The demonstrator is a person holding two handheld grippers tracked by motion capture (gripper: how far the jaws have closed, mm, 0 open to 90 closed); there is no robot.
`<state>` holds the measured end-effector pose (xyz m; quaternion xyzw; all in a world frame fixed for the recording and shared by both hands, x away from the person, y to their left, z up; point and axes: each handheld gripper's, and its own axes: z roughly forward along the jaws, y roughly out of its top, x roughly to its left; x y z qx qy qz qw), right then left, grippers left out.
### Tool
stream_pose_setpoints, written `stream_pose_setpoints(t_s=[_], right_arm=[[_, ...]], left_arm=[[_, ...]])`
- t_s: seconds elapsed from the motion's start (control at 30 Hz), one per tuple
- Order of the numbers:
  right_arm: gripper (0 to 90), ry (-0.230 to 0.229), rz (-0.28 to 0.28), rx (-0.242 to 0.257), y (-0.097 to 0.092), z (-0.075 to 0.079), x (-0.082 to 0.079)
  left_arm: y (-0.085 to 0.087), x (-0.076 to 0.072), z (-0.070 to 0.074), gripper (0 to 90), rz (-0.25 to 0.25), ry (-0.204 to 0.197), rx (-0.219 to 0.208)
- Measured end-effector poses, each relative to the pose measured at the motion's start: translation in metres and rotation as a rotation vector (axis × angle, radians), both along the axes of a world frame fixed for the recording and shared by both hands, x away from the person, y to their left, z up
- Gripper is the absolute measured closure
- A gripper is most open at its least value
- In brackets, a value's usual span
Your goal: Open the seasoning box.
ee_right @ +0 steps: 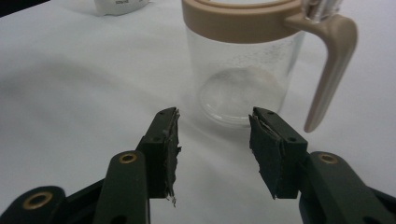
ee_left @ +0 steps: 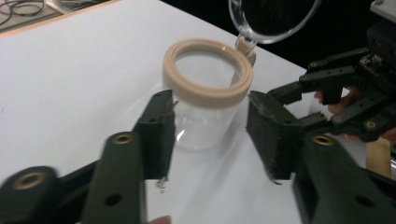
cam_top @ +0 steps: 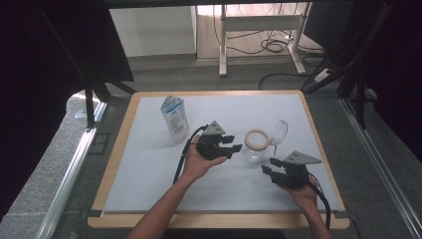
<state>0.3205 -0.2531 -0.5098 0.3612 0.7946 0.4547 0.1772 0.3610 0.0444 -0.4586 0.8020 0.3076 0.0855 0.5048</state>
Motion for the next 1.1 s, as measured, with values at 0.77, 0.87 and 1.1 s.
stream_pose_setpoints(t_s=[0.77, 0.87, 1.1], right_arm=[[46.3, -0.015, 0.041, 0.008, 0.030, -0.003, -0.001], [46.3, -0.013, 0.045, 0.011, 0.031, -0.004, 0.000], [46.0, -0.009, 0.048, 0.004, 0.033, -0.006, 0.001]], left_arm=[[0.079, -0.034, -0.045, 34.1, 0.116, 0.018, 0.035], [0.086, -0.034, -0.049, 34.0, 0.135, 0.028, 0.030], [0.097, -0.036, -0.050, 33.2, 0.173, 0.037, 0.021]])
